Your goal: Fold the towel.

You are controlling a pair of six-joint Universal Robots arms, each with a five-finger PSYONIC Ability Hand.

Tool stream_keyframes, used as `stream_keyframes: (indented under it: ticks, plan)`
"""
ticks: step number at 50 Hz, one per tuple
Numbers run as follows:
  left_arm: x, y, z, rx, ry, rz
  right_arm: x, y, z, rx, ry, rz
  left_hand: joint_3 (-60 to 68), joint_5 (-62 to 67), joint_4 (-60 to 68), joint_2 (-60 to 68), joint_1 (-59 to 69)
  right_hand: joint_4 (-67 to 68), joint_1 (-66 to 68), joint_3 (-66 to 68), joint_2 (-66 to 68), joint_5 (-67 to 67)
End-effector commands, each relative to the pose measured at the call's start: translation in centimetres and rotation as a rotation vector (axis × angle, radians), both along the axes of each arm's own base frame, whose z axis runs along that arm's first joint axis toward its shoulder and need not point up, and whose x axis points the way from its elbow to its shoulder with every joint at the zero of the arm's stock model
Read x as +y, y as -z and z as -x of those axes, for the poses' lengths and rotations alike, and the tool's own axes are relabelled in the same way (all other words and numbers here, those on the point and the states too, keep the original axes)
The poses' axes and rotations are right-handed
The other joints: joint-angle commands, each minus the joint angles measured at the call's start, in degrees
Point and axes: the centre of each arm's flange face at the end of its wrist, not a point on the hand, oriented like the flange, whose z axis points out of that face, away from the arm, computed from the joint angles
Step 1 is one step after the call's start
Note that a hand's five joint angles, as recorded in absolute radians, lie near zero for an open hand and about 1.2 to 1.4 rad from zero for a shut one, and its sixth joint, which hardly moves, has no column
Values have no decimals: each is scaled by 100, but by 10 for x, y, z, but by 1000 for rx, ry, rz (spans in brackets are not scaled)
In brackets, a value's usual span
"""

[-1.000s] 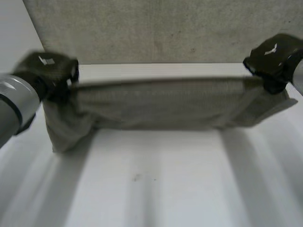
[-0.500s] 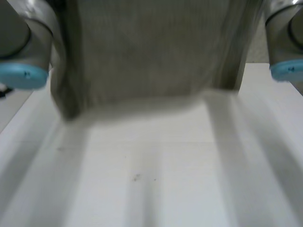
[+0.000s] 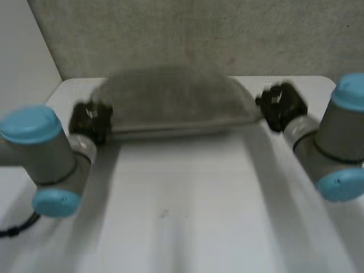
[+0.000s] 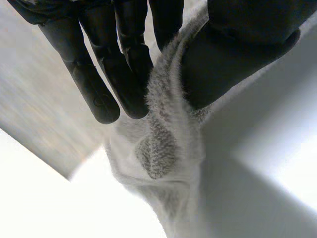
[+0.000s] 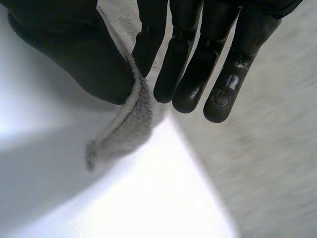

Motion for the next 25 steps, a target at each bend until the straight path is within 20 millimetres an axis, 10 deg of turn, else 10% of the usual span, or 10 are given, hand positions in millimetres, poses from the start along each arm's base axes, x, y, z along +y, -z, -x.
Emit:
stream_keyframes:
  ticks: [1, 8, 25]
  plan:
    - [34, 59, -12, -79, 0, -201, 23, 50, 9, 65, 6, -199, 981, 988, 973, 973, 1066, 1158, 2387, 1197, 1235, 1335]
    - [49, 35, -14, -67, 14, -167, 37, 39, 18, 75, 7, -241, -5418, -5410, -5426, -5425, -5332, 1158, 2387, 1197, 1235, 1335]
    - [52, 9, -31, -9, -37, -161, 28, 32, 55, -165, 93, -345, -5361, -5354, -5370, -5369, -5276, 1158, 2387, 1197, 1235, 1335]
